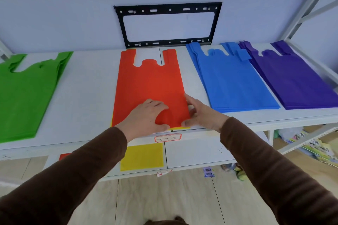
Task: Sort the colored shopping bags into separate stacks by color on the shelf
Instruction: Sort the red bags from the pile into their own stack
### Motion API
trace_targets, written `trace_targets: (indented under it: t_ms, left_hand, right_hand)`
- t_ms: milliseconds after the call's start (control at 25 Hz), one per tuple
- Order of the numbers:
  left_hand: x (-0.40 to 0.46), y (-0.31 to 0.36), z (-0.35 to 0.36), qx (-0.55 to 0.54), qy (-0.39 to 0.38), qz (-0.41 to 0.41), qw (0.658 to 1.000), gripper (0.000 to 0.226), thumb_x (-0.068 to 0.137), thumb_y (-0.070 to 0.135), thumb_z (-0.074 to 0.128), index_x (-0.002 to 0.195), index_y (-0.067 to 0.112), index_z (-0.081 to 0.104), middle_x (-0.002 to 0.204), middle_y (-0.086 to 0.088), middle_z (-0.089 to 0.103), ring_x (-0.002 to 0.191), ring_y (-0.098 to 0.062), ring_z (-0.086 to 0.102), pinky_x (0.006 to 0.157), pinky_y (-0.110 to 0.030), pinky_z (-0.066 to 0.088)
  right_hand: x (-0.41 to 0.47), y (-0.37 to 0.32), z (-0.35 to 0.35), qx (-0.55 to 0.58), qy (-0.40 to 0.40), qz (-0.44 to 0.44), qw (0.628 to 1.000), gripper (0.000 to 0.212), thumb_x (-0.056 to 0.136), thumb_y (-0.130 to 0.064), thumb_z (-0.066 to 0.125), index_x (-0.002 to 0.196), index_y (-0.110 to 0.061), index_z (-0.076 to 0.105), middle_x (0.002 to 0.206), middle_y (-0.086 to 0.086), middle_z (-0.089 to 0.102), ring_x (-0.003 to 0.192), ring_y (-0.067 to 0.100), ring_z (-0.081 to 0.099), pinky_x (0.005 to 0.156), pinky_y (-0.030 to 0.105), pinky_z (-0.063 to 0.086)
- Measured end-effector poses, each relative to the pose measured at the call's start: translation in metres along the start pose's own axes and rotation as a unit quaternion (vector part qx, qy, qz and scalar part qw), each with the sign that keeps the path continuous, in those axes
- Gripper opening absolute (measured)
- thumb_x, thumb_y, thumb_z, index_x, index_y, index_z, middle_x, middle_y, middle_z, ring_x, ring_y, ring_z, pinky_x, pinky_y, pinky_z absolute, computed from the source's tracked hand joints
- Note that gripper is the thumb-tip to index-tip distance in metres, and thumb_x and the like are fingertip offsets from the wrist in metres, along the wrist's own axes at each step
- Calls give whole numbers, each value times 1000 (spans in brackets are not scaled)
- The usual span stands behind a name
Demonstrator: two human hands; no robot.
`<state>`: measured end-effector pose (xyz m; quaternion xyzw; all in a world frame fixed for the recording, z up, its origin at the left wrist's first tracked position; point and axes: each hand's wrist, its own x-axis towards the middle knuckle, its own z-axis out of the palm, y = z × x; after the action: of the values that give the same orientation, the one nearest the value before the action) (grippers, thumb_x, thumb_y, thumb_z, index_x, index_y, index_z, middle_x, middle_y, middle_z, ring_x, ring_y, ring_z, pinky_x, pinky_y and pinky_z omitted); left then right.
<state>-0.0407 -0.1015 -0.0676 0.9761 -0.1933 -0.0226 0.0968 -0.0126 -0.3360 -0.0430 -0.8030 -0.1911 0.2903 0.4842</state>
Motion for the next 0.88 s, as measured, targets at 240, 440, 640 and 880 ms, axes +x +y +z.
trace_targets:
  t_ms: [240, 440, 640, 880]
  left_hand:
    - [1, -8, -1, -16, -11, -14, 1000, 69, 84, 65, 51, 144, 31, 43, 152, 8, 39, 136, -16, 34, 113, -37, 33]
    - [1, -7, 2, -9, -15, -15, 1000, 73, 83, 68, 50, 144, 31, 41, 154, 5, 37, 137, -18, 34, 114, -40, 32]
    - [0, -4, -2, -18, -25, -18, 999, 80, 80, 74, 50, 145, 30, 39, 153, 6, 38, 135, -18, 34, 111, -39, 34]
    - [4, -4, -9, -82, -3, -27, 996, 41, 103, 37, 38, 137, 20, 53, 129, -1, 60, 119, -19, 49, 103, -35, 39]
  right_hand:
    - [9, 20, 5, -179, 18, -7, 984, 91, 82, -4, 72, 154, -23, 20, 151, -1, 21, 114, 9, 50, 96, 12, 41]
    - [14, 22, 5, -205, 31, -12, 978, 76, 84, -8, 71, 150, -22, 34, 151, -1, 26, 121, 16, 51, 108, 26, 41]
    - [26, 23, 12, -211, 201, -51, 955, 19, 86, -33, 70, 101, -22, 74, 139, -7, 47, 83, 8, 60, 88, 32, 51]
    - [33, 0, 3, -97, 245, -42, 964, 37, 89, -42, 64, 76, -7, 64, 68, 0, 50, 61, 13, 46, 63, 30, 39]
